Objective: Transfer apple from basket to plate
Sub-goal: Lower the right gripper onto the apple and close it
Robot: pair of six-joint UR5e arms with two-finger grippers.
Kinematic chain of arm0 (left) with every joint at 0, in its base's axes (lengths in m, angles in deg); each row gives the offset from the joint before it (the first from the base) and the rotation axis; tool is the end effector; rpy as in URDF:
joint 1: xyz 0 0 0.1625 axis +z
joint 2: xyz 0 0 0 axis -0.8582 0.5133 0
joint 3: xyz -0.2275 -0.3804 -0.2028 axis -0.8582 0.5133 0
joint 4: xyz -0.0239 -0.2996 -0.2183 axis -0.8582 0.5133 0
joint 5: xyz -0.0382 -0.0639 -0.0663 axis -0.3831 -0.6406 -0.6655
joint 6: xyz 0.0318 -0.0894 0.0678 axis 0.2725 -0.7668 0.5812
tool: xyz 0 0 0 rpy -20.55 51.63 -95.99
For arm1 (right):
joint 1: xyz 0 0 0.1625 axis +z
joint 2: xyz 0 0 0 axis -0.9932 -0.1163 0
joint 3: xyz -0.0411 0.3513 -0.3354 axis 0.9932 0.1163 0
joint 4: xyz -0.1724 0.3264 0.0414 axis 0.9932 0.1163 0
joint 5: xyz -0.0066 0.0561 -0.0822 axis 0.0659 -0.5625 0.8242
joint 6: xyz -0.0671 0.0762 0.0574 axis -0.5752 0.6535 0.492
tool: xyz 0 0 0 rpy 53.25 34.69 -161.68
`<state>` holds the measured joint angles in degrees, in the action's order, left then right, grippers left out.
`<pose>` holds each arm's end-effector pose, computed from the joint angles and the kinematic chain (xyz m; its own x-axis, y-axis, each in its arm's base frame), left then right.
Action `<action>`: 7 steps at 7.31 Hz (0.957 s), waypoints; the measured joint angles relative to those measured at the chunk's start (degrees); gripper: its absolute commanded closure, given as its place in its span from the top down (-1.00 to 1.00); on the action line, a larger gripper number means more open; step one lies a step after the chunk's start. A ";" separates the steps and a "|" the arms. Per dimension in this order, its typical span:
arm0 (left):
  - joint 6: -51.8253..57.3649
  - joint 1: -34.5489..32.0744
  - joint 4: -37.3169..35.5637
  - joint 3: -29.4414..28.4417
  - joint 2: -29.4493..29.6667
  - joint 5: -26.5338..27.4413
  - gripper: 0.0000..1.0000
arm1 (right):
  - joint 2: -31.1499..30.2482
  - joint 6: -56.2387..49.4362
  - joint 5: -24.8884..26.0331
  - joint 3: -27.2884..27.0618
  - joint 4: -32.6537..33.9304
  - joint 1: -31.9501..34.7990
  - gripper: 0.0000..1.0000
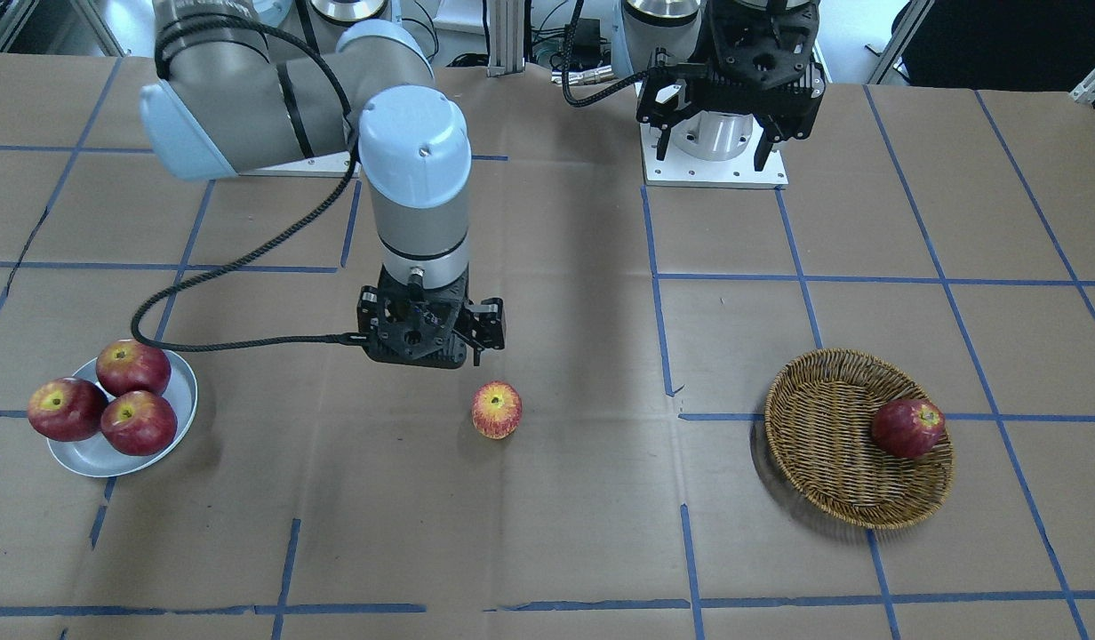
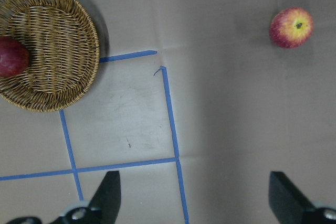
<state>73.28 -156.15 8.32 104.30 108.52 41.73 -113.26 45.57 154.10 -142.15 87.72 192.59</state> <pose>-0.1748 -0.3755 0.5691 -0.9839 0.1716 -0.0505 0.1722 0.9850 -0.0076 0.3152 -0.5213 0.3794 -0.9963 0.0777 0.0373 0.0746 0.9940 -0.0796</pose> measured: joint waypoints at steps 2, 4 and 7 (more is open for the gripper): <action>1.00 0.14 -0.94 2.83 -2.70 0.70 0.98 | 5.97 1.38 0.07 -0.16 6.64 1.68 1.00; 1.37 0.40 -1.25 3.00 -3.19 2.23 0.98 | 10.04 2.39 0.15 -0.25 10.54 3.09 0.99; 1.37 0.44 -1.35 2.96 -3.25 2.36 0.98 | 13.00 0.77 -0.11 -0.25 11.38 3.47 0.29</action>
<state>74.64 -155.71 6.97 107.26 105.27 44.08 -100.26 46.35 154.00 -142.40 99.10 196.05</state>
